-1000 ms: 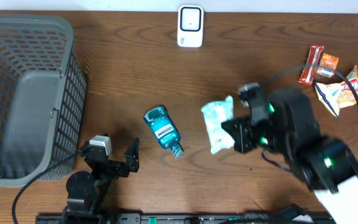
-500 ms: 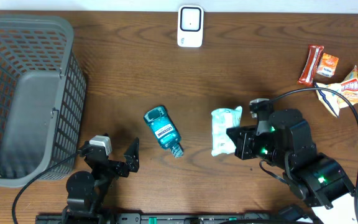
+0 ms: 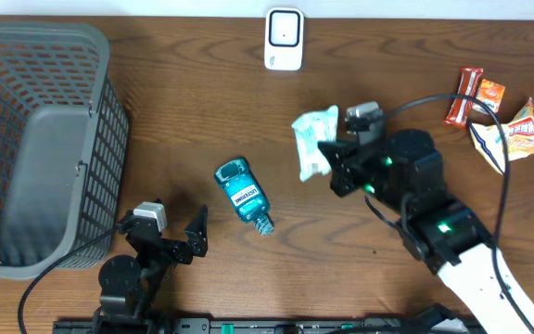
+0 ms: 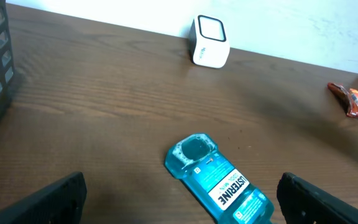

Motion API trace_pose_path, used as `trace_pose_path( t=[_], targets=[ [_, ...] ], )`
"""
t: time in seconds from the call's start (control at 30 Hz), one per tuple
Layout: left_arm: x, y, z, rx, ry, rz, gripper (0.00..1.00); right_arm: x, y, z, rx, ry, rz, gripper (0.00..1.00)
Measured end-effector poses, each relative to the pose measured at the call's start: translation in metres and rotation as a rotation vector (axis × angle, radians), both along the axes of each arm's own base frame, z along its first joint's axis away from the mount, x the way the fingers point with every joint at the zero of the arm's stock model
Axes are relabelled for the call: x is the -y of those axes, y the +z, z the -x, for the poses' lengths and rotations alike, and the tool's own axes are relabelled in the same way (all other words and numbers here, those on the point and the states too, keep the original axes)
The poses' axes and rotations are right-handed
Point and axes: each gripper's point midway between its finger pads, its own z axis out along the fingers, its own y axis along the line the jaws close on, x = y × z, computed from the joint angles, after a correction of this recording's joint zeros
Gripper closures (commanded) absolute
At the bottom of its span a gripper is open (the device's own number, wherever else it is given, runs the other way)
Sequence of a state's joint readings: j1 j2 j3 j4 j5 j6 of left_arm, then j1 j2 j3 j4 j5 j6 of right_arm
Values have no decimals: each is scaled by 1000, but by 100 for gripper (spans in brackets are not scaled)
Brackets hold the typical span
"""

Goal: Scan the item barcode
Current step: 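Lift the wipes packet and swing it toward the front right, then carry the wipes packet up to the white scanner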

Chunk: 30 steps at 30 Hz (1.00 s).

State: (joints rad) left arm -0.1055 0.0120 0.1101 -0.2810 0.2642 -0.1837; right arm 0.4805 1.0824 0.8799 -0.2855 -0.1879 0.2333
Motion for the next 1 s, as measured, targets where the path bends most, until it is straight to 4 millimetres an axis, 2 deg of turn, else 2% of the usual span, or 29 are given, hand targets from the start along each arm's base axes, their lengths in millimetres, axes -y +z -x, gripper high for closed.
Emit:
trace_pose_path(
  t=[0.4,0.63,0.83,0.93,1.0],
  targets=[
    [0,0,0,0,0,0,2,-41,4,-49,383,-118,317,98],
    [0,0,0,-1,0,0,2,-45,-17,-98,564,-250,509,98],
    [0,0,0,0,0,0,2,-49,-29,-126,738,-330,648,99],
    [0,0,0,0,0,0,2,-51,-52,-144,760,-317,766,99],
    [0,0,0,0,0,0,2,-49,-71,-165,750,-316,852,99]
  ],
)
